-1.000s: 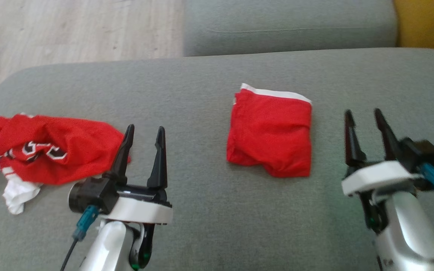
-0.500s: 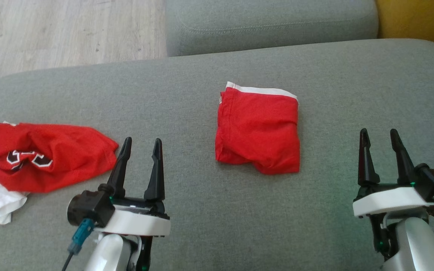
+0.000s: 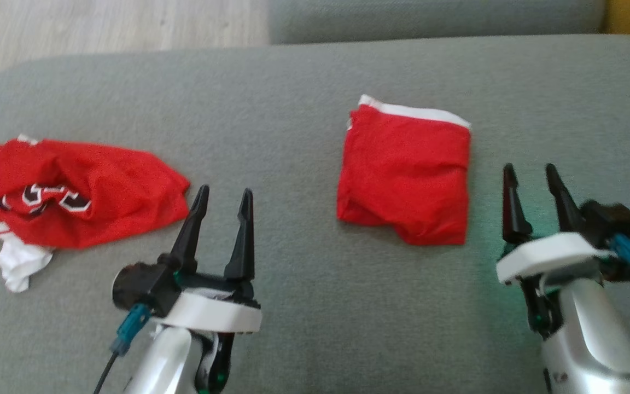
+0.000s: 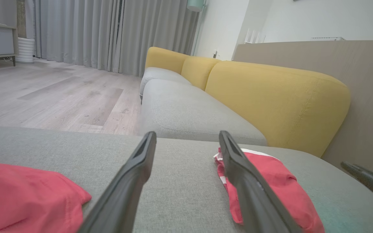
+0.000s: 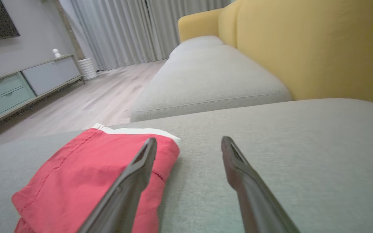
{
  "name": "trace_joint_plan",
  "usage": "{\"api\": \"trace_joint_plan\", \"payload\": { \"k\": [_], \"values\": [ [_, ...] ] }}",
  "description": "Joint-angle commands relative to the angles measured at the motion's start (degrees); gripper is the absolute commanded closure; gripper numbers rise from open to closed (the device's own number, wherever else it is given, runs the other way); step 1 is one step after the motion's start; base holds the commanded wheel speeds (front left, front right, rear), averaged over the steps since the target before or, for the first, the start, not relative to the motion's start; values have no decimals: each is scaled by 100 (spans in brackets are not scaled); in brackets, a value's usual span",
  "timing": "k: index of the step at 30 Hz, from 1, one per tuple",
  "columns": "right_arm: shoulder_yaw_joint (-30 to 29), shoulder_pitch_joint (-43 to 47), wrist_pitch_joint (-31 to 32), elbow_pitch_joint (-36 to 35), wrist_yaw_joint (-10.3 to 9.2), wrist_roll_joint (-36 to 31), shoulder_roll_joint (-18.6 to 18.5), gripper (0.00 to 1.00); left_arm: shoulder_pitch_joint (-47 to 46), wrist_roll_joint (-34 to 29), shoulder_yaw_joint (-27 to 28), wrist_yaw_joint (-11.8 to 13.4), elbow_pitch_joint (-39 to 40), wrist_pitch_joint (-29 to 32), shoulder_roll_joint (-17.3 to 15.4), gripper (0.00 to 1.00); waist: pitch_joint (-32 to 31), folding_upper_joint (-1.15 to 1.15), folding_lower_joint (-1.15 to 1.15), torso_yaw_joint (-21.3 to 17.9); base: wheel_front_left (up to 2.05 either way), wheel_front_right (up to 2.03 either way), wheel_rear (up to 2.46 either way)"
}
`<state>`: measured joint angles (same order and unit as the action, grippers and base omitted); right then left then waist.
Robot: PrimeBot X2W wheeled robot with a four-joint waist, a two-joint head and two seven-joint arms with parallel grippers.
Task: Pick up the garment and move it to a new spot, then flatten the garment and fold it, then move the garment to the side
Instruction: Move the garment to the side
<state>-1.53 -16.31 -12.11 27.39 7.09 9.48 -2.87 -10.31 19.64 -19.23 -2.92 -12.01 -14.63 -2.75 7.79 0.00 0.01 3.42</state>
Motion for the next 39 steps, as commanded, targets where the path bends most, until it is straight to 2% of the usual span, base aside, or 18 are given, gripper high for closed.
{"api": "trace_joint_plan", "payload": {
  "k": [1,10,16,17,18,19,25,31,35,39],
  "values": [
    [219,-375,79,90,40,62,-1,0,-310,28,91,35,161,-37,-13,0,230,0,-1,220,0,0,0],
    [510,-1107,540,1489,40,729,-1,0,-540,-5,-166,76,140,-37,-13,0,516,0,-1,598,0,0,0],
    [711,-1539,496,2362,40,932,-1,0,-618,47,-278,129,146,-37,-13,0,602,0,-1,773,0,0,0],
    [754,-1593,455,2478,40,923,-1,7,-618,50,-279,137,146,-37,-13,0,602,0,-1,785,0,0,0],
    [784,-1642,397,2580,40,915,-1,38,-616,53,-277,143,146,-37,-13,0,599,0,-1,791,0,0,0],
    [828,-1688,324,2664,40,894,-1,100,-610,53,-272,149,146,-37,-13,0,593,0,-1,791,0,0,0],
    [961,-1902,-94,2947,40,602,-1,100,-502,27,-151,165,140,-37,-13,0,451,0,-1,592,0,0,0],
    [986,-1866,-242,2911,40,-150,-29,100,-391,3,-75,129,176,-37,-13,0,222,0,-1,255,0,0,0],
    [1091,-1806,-253,2772,40,-617,-298,100,-360,8,-79,126,231,-37,-13,0,111,0,-1,23,0,0,0],
    [1397,-1768,-78,2662,40,-830,-766,100,-364,64,-108,148,301,-37,-13,0,64,0,-1,-151,0,0,0]
  ]
}}
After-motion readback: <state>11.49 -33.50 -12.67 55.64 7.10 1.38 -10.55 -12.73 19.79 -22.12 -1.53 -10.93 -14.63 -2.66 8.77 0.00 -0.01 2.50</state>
